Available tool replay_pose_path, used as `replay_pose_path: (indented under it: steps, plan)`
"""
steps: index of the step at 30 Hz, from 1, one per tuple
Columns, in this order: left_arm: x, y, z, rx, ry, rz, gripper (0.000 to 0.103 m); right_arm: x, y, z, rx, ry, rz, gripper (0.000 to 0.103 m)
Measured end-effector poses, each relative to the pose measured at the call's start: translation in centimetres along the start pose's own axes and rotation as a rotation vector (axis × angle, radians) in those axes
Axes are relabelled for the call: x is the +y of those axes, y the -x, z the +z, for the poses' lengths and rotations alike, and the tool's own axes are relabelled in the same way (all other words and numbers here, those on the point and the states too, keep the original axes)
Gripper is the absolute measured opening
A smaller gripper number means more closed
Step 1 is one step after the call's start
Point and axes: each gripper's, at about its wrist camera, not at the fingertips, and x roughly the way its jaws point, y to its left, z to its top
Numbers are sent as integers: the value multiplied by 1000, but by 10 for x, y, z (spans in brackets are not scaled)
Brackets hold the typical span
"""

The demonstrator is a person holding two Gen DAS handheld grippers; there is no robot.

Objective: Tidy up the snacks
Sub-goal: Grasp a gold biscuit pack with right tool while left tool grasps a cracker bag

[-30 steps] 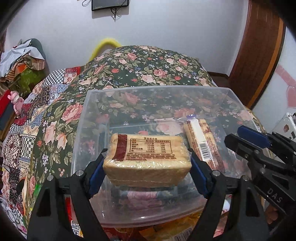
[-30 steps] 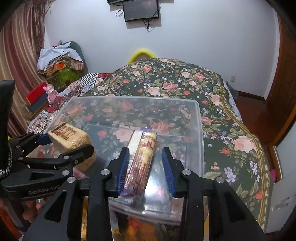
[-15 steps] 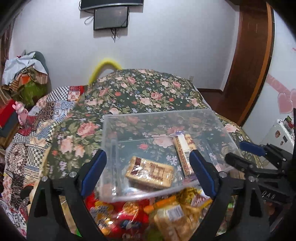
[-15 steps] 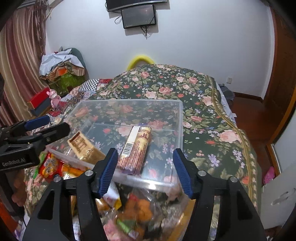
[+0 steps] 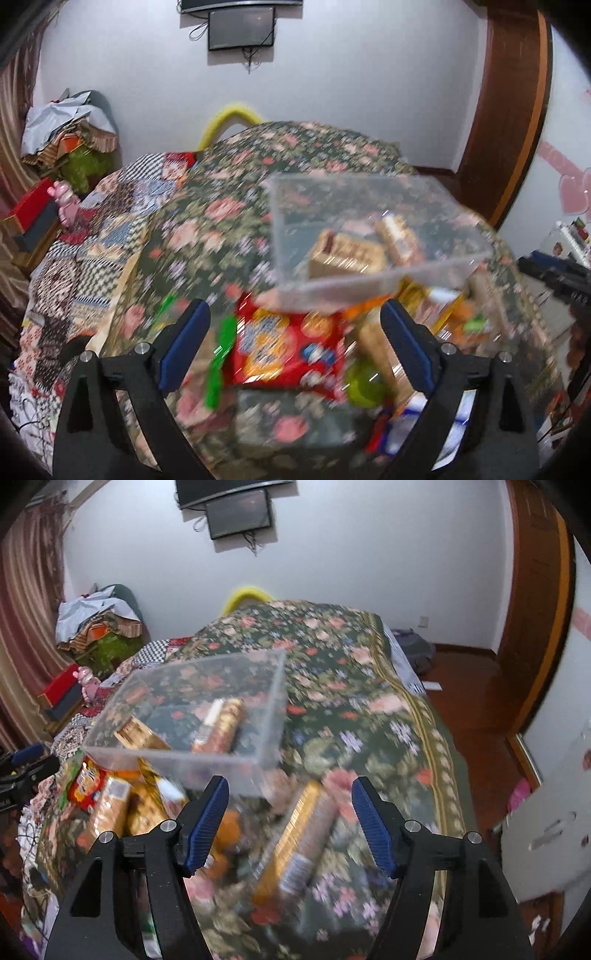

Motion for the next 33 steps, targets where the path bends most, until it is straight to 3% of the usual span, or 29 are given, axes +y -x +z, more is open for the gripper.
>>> replay_pose_path:
  steps: [7,13,22,27,33]
  plan:
    - [52,-3,-33,42,70,86,94,-15,-3,-23,31,-28,-65,66]
    - [88,-23,-37,66,131,132,94,-25,-16,-31,63,-63,-84,66]
    - [108,-66,-28,88,160,134,95,-23,-43,-30,108,-65,-75,66]
    - [110,-83,-23,76,166,126,101,-21,-58,-29,134,-68,-60,66]
    - [120,-104,-25,123,242,75,103,-11,-70,-34,172,-42,-33,66]
